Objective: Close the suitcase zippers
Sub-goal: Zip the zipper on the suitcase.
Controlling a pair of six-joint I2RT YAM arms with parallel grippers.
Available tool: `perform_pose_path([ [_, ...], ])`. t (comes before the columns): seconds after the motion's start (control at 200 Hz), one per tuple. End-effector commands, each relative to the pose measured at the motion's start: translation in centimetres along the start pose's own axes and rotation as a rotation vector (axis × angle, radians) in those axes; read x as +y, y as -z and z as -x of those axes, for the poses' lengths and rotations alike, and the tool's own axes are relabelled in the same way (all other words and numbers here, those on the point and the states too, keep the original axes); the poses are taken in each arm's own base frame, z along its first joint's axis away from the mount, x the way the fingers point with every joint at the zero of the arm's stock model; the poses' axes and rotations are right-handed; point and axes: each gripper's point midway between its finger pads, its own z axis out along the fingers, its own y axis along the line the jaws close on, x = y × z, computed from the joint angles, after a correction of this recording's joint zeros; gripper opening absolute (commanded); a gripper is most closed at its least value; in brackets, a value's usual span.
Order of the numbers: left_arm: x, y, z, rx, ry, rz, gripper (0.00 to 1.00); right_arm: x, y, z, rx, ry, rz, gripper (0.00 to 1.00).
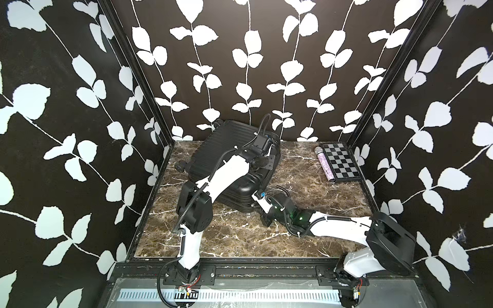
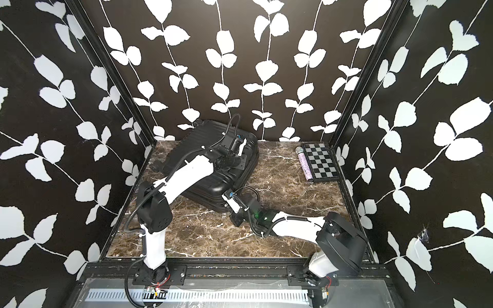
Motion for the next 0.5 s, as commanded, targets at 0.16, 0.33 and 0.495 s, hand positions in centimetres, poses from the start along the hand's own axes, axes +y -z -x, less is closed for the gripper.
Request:
perform_pose_path([
  [0.16,1.4,1.7,8.0,-0.294,0.344,0.014,0.0,5.9,0.3,5.2,-0.149,0.059,0.214,0.0],
  [0.33,1.5,1.8,8.8,-0.341,0.424,0.032,0.0,5.8,-0.5,5.5,-0.149,0.034,0.193,0.0],
  [0.495,1.6,1.8,9.3,-0.409,0.495,0.038,0.0,6.2,-1.1,5.9,-0.163,0.015,0.193,0.0],
])
